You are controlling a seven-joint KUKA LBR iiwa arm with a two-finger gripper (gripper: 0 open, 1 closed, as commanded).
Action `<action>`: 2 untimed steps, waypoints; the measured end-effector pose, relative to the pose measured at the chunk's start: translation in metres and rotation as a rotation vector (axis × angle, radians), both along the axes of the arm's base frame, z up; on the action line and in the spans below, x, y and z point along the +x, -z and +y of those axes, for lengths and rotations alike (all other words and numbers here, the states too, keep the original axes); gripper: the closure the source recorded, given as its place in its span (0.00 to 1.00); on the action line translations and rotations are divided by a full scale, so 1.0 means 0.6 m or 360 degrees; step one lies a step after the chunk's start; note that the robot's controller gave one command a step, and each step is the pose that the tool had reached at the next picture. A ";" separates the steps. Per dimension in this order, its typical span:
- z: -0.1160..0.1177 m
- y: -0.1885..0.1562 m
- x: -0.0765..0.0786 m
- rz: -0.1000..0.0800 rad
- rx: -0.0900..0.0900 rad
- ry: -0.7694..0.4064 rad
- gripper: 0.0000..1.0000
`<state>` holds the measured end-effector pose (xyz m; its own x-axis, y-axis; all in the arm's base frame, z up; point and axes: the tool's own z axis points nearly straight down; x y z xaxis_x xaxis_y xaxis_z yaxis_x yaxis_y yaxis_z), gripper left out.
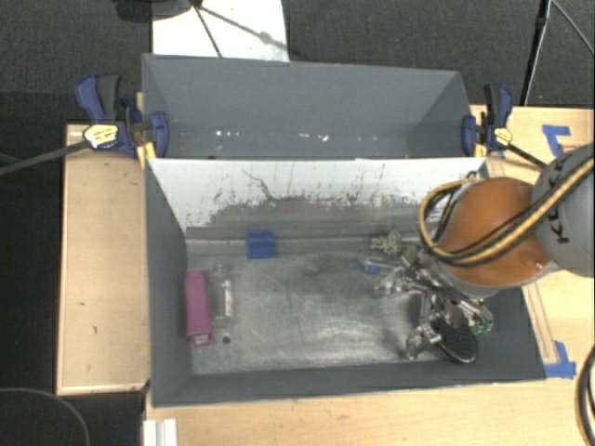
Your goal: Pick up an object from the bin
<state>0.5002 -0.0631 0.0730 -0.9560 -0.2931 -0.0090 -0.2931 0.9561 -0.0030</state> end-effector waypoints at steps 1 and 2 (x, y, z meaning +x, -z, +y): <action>-0.091 -0.006 0.072 0.0020 0.0006 0.0253 0.00; -0.116 -0.014 -0.022 -0.0002 0.0041 -0.0404 0.00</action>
Offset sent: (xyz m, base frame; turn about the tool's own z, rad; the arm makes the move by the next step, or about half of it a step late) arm 0.0434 -0.0554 0.0037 0.1594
